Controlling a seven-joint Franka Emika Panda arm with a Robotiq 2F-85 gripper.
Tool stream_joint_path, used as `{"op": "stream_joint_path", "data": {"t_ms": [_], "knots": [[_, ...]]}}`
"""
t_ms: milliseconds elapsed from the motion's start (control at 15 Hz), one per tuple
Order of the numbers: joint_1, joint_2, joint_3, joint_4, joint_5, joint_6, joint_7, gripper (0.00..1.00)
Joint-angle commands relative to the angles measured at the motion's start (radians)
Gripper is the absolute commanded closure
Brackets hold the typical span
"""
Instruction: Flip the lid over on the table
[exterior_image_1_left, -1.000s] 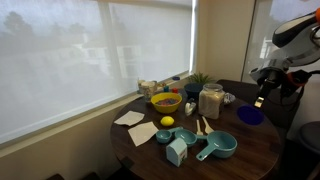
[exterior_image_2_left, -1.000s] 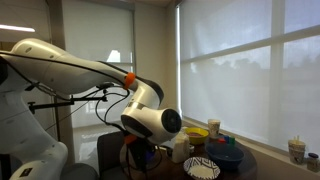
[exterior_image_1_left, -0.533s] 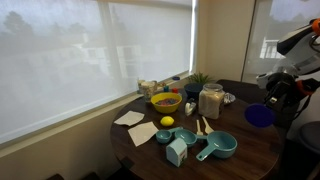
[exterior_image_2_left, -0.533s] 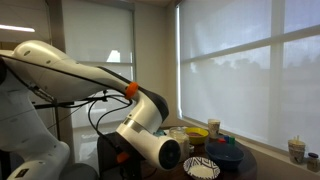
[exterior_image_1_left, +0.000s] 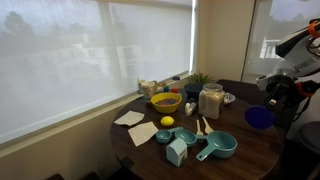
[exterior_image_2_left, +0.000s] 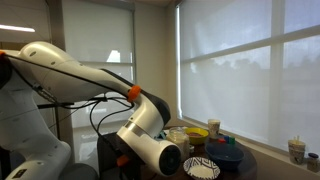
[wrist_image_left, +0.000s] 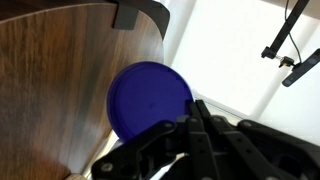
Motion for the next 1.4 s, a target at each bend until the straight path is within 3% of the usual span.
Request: {"op": "stream_joint_path", "data": {"t_ms": [0,467,933,1333], "knots": [[-0.050,0.038,0.000,-0.005,0.015,-0.041,-0.068,0.99],[-0.119,0.123,-0.042,-0.041,0.066,-0.094,-0.268,0.99],[-0.164,0.216,-0.049,-0.052,0.213,-0.130,-0.488,0.99],[-0.194,0.306,-0.049,-0.045,0.301,-0.234,-0.484,0.99]]}}
